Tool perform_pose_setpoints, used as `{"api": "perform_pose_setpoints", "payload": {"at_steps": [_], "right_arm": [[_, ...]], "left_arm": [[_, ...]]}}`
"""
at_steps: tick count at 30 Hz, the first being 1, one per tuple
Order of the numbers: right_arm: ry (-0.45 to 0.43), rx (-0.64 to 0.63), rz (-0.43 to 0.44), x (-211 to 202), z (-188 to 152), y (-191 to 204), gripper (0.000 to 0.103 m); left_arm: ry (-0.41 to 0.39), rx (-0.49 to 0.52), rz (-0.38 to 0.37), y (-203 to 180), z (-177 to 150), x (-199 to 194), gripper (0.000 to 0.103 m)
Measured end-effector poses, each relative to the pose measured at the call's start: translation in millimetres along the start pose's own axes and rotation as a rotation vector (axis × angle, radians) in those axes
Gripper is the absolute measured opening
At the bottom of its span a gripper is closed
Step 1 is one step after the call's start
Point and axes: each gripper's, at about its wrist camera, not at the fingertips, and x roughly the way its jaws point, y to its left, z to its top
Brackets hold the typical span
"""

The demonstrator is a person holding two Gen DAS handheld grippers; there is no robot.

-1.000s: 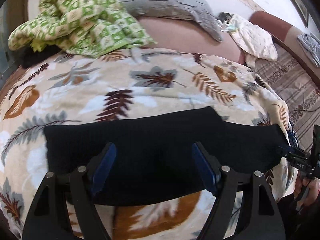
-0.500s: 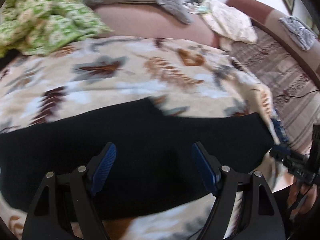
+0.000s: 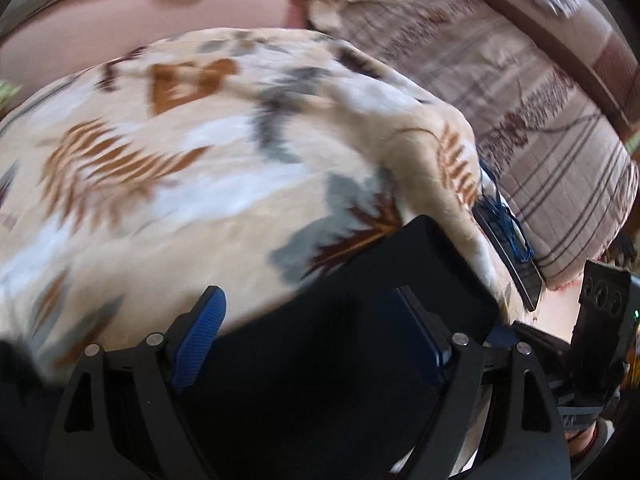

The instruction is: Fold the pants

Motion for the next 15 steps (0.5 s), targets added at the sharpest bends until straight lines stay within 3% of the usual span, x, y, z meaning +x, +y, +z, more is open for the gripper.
{"api": "perform_pose_setpoints", "payload": {"at_steps": [4,9,10,12,13,14,15], "right_arm": [[-0.039,0.025,0.036,1,-4,-3,0.069],[-0.080,0.009,0.031,3,-9,1,0.070],[-0.087,0.013,0.034,3,-10,1,0.065],[-0.102,0.018,0.003,6,-10,-1,0.034],[-0.104,0.021,0.009,7,-10,-4,0.019],[-0.101,0.040,0.036,9,-8,-6,0.017],[-0.104,0.051,0.044,10,-7,-6,0.016]], "left_arm": [[0.066,0.031,-0.108,-19,19,26,0.085],[0.095,0.049,-0.146,-35,23,51,0.085],[0.085,0.074,-0.131,-40,22,53,0.084],[0.064,0.124,-0.099,-49,18,55,0.083],[0.061,0.134,-0.092,-50,18,56,0.078],[0.053,0.145,-0.093,-51,17,55,0.073],[0.052,0.144,-0.102,-49,18,55,0.058]]}}
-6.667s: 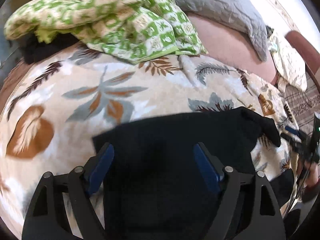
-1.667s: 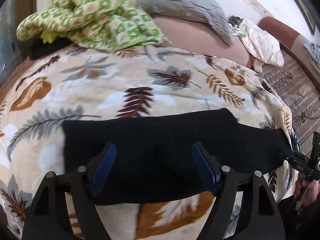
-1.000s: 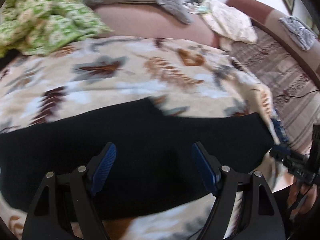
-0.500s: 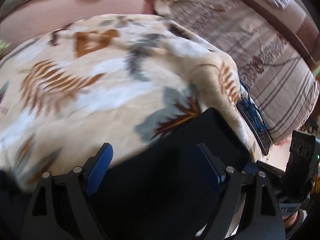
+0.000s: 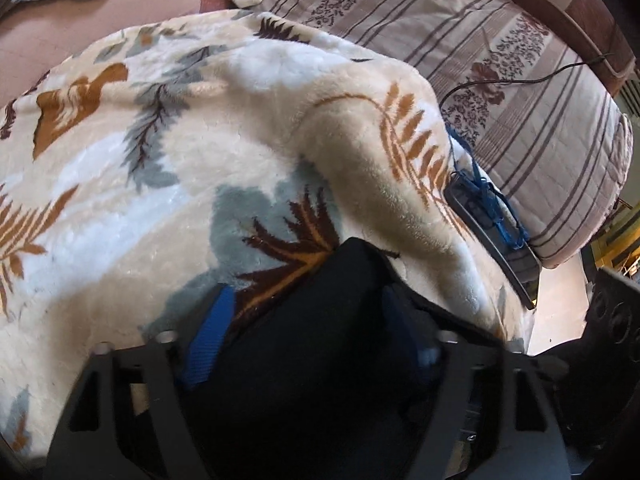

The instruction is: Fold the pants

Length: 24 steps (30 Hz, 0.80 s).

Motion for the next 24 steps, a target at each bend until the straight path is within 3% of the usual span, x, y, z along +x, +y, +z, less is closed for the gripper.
{"api": "perform_pose_setpoints", "payload": {"at_steps": [1,3,4,7,8,9,10,12,17,21,22,23,24], "right_arm": [[-0.008,-0.011,-0.004,0,1,2,0.015],[-0.038,-0.073,-0.021,-6,4,16,0.014],[-0.051,-0.100,-0.022,-10,6,24,0.014],[-0.092,-0.211,-0.003,-24,14,57,0.014],[-0.102,-0.242,0.008,-27,14,68,0.014],[-0.108,-0.272,0.026,-28,15,79,0.014],[-0.106,-0.306,0.050,-29,15,93,0.014],[-0.091,-0.395,0.099,-23,10,125,0.014],[-0.016,-0.498,0.194,11,-16,173,0.017],[0.199,-0.465,0.232,62,-50,178,0.025],[0.196,-0.464,0.247,60,-54,180,0.033],[0.189,-0.466,0.260,54,-54,182,0.049],[0.215,-0.463,0.303,45,-51,184,0.056]], "left_arm": [[0.001,-0.018,-0.028,5,1,-4,0.037],[0.016,-0.080,-0.096,18,3,-11,0.015],[0.005,-0.132,-0.136,29,3,-23,0.015],[-0.079,-0.200,-0.145,54,-1,-68,0.016],[-0.105,-0.222,-0.152,64,-5,-85,0.018],[-0.122,-0.248,-0.149,74,-10,-101,0.029],[-0.136,-0.267,-0.139,81,-13,-111,0.051],[-0.211,-0.325,-0.090,105,-31,-149,0.070],[-0.256,-0.460,-0.001,151,-84,-191,0.079],[-0.234,-0.546,0.017,167,-119,-191,0.081],[-0.229,-0.551,0.018,165,-123,-190,0.081],[-0.225,-0.550,0.021,161,-126,-187,0.081],[-0.223,-0.547,0.022,159,-129,-188,0.081]]}}
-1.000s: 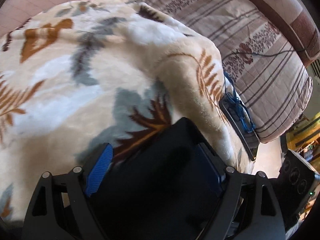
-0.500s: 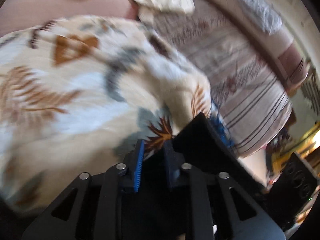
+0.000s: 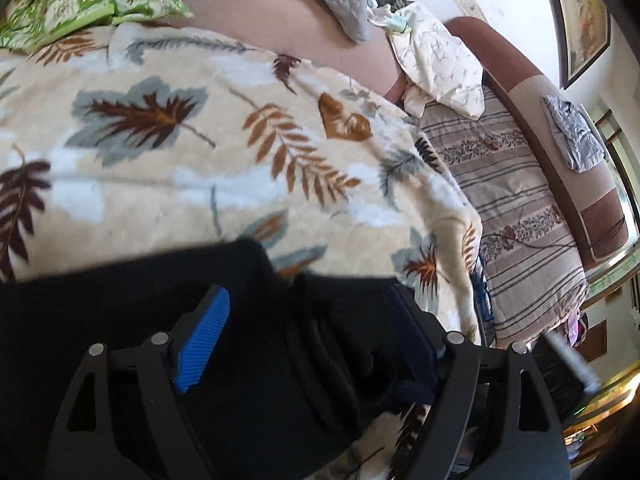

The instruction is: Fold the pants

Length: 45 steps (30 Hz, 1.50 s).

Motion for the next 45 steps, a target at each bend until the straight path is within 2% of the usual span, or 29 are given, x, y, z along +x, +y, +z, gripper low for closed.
{"api": "perform_pose_setpoints", "payload": {"at_steps": [1,2,3,5,6,7,9,10,11,12,13,15,17,21,23,25,30,32,36,45], "right_arm": [[0.013,0.002,0.034,-6,1,1,0.064],[0.017,-0.007,0.068,-17,2,3,0.064],[0.006,-0.029,0.059,-27,1,5,0.064],[-0.022,-0.076,-0.064,-44,-1,1,0.064],[-0.032,-0.072,-0.096,-48,0,-3,0.064],[-0.042,-0.048,-0.118,-49,-1,-15,0.061],[-0.029,0.020,-0.165,-42,-2,-34,0.038],[-0.007,0.040,-0.201,-33,-2,-41,0.022],[-0.002,0.039,-0.225,-29,-5,-43,0.018],[-0.001,0.032,-0.237,-26,-5,-44,0.018],[-0.004,0.024,-0.238,-27,-4,-41,0.018],[-0.021,-0.015,-0.207,-31,1,-30,0.017],[-0.024,-0.059,-0.194,-25,8,-17,0.018],[0.048,-0.068,-0.148,14,1,4,0.018],[0.042,-0.163,-0.159,18,-8,28,0.018],[0.066,-0.234,-0.161,16,-10,41,0.018],[0.033,-0.191,-0.139,4,6,36,0.018],[0.044,-0.178,-0.147,12,12,34,0.018],[0.097,-0.200,-0.151,42,8,37,0.018],[0.084,-0.224,-0.175,38,23,44,0.020]], "left_arm": [[0.003,0.013,0.004,-4,-6,3,0.081],[0.007,0.028,0.008,-9,-10,4,0.081],[0.010,0.038,0.016,-7,-14,1,0.081],[0.013,0.057,0.060,-13,-23,7,0.082],[0.011,0.070,0.093,-17,-27,12,0.082],[0.005,0.081,0.112,-18,-30,14,0.082],[-0.013,0.140,0.160,-28,-38,19,0.082],[-0.015,0.176,0.176,-33,-40,21,0.074],[-0.009,0.205,0.193,-36,-41,22,0.064],[0.009,0.239,0.208,-38,-42,22,0.036],[0.026,0.246,0.203,-37,-41,20,0.029],[0.022,0.218,0.190,-30,-37,12,0.029],[0.001,0.192,0.213,-21,-34,3,0.029],[-0.014,0.138,0.235,-4,-39,-10,0.029],[-0.022,0.133,0.262,0,-44,-17,0.035],[-0.042,0.133,0.296,3,-49,-24,0.055],[-0.107,0.073,0.345,17,-59,-43,0.063],[-0.123,0.044,0.360,26,-63,-44,0.064],[-0.138,0.051,0.403,30,-68,-43,0.064],[-0.176,0.026,0.427,35,-74,-57,0.067]]}}
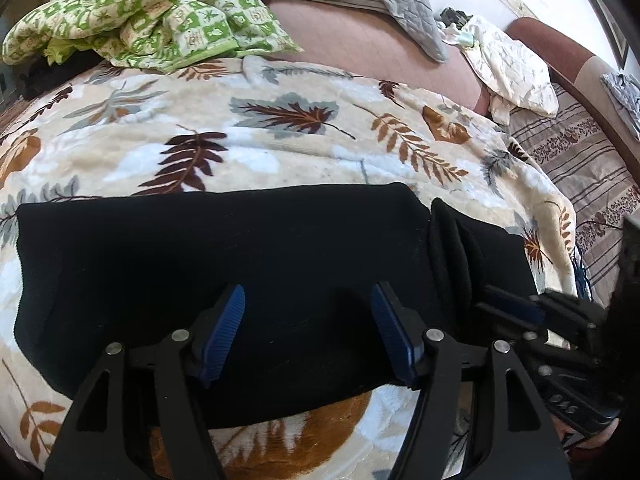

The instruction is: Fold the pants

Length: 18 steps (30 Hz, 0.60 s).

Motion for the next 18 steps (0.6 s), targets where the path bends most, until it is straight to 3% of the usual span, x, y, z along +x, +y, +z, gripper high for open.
{"api": "perform_pose_setpoints", "payload": {"at_steps": [3,8,12,16,18], "right_arm": [[0.038,0.026,0.016,18,-4,-3,0.023],[0.042,0.007,0.003,11,3,-1,0.023],[0.015,0.003,0.007,4,12,0,0.032],[0.006,-0.019,0.033,9,25,9,0.032],[0.004,-0.045,0.059,15,35,18,0.037]], "left_arm": [[0.001,-0.013,-0.003,5,-2,-2,0.068],[-0.005,-0.045,-0.015,14,-1,-6,0.070],[-0.006,-0.076,-0.020,21,-2,-11,0.071],[-0.021,-0.170,-0.054,39,-10,-29,0.073],[-0.051,-0.244,-0.050,55,-17,-42,0.075]]}}
